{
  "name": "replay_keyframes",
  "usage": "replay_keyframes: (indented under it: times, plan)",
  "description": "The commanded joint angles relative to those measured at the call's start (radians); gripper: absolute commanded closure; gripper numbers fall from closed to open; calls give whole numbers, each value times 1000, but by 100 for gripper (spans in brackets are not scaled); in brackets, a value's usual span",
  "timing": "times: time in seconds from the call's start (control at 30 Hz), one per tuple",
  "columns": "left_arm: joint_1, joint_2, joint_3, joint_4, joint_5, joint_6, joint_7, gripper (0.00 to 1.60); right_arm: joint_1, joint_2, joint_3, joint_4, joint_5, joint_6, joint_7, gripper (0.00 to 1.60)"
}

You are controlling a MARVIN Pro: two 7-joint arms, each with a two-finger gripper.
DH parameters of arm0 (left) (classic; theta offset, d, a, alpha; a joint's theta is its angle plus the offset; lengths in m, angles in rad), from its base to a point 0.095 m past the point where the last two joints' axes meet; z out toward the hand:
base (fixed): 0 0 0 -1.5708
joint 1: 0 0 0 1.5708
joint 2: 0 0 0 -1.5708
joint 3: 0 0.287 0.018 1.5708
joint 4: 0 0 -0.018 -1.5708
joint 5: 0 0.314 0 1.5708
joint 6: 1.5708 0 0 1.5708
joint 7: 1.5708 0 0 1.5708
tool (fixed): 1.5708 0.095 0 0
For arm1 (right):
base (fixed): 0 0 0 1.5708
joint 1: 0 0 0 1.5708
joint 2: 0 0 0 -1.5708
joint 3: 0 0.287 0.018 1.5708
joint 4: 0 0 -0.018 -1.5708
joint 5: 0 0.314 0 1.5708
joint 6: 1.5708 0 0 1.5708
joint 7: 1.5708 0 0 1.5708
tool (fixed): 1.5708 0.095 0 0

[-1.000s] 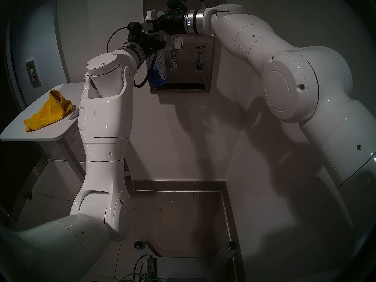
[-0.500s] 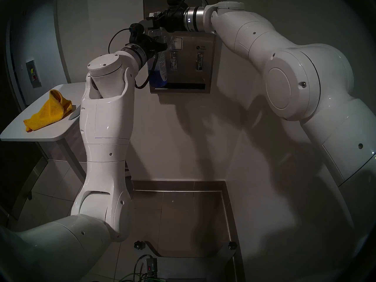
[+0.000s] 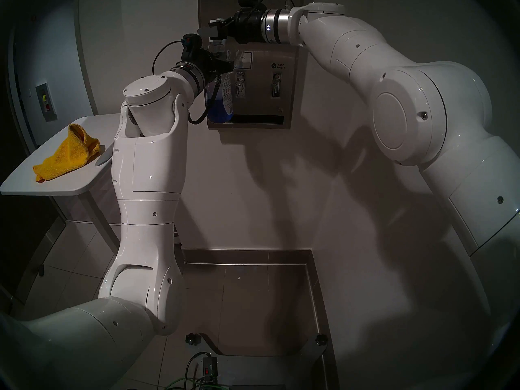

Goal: Pick up the cleaner bottle and spray the cleaner onto the surface

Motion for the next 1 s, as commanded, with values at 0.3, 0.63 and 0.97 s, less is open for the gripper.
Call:
replay_keyframes:
  times: [0.3,0.63,0.97]
  plan:
    - [-69,-1,-7,-48,0,-22,-2,160,46,86,4,-11,0,-13,74,0]
    - [-73,-4,-9,-47,2,-17,-3,160,56,127,3,-11,-1,-19,141,0]
    - [-82,-6,-13,-53,4,-29,3,160,65,138,-10,-22,-19,-53,125,0]
